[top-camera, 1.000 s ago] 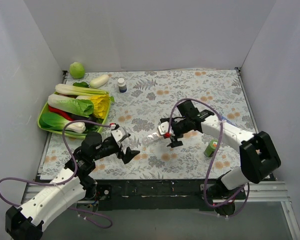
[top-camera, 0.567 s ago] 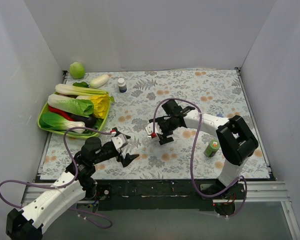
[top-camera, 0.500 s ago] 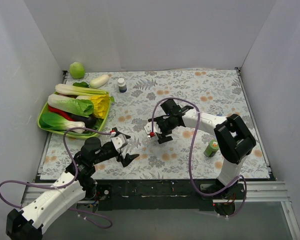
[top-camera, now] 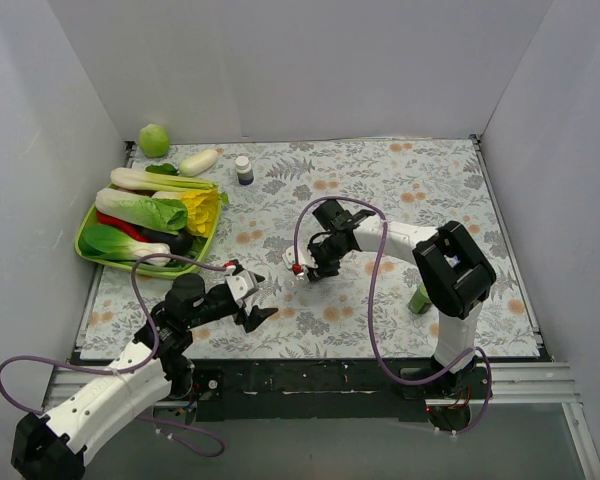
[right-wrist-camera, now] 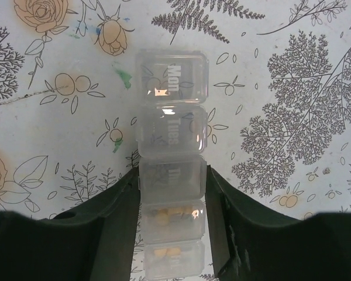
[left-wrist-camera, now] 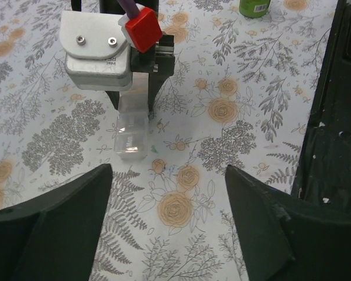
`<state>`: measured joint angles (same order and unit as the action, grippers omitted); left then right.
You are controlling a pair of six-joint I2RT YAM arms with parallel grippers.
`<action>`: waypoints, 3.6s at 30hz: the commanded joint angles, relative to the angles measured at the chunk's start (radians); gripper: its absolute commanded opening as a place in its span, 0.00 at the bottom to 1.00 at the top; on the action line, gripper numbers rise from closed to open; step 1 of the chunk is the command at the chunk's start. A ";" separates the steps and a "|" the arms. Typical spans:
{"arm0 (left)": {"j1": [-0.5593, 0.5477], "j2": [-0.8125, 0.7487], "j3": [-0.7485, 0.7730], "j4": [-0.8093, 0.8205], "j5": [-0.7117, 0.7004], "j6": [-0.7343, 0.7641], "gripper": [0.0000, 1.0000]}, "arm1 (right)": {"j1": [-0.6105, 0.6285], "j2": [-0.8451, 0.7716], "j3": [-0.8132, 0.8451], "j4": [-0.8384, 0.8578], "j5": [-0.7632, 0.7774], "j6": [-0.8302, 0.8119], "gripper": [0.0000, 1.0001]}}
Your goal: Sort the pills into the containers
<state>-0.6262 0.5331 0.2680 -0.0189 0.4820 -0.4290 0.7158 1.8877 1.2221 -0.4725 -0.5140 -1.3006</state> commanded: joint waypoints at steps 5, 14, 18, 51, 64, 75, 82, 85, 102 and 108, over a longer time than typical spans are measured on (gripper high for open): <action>-0.013 0.137 0.031 0.079 0.092 0.006 0.71 | 0.005 -0.125 -0.038 -0.048 -0.050 0.087 0.28; -0.090 0.341 0.080 0.235 0.076 0.087 0.95 | 0.042 -0.383 -0.271 0.086 -0.101 0.213 0.22; -0.136 0.451 0.114 0.312 0.035 0.096 0.96 | 0.059 -0.410 -0.280 0.097 -0.101 0.247 0.21; -0.270 0.515 0.126 0.260 -0.223 0.098 0.72 | 0.060 -0.504 -0.317 0.147 -0.182 0.346 0.18; -0.270 0.501 0.122 0.273 -0.191 0.090 0.30 | 0.050 -0.509 -0.323 0.146 -0.199 0.350 0.17; -0.270 0.475 0.109 0.205 -0.172 0.167 0.00 | 0.014 -0.504 -0.316 0.121 -0.305 0.385 0.34; -0.270 0.465 0.112 0.136 -0.191 0.249 0.00 | -0.029 -0.440 -0.244 -0.005 -0.457 0.388 0.40; -0.270 0.469 0.112 0.122 -0.192 0.268 0.00 | -0.047 -0.418 -0.222 -0.040 -0.495 0.388 0.45; -0.270 0.473 0.103 0.175 -0.181 0.227 0.00 | -0.130 -0.418 -0.205 0.046 -0.463 0.555 0.63; -0.270 0.478 0.109 0.185 -0.171 0.178 0.00 | -0.015 -0.450 -0.249 -0.005 -0.359 0.409 0.82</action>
<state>-0.8978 1.0138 0.3801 0.1379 0.2996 -0.2111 0.6346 1.4876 0.9966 -0.4515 -0.9321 -0.8120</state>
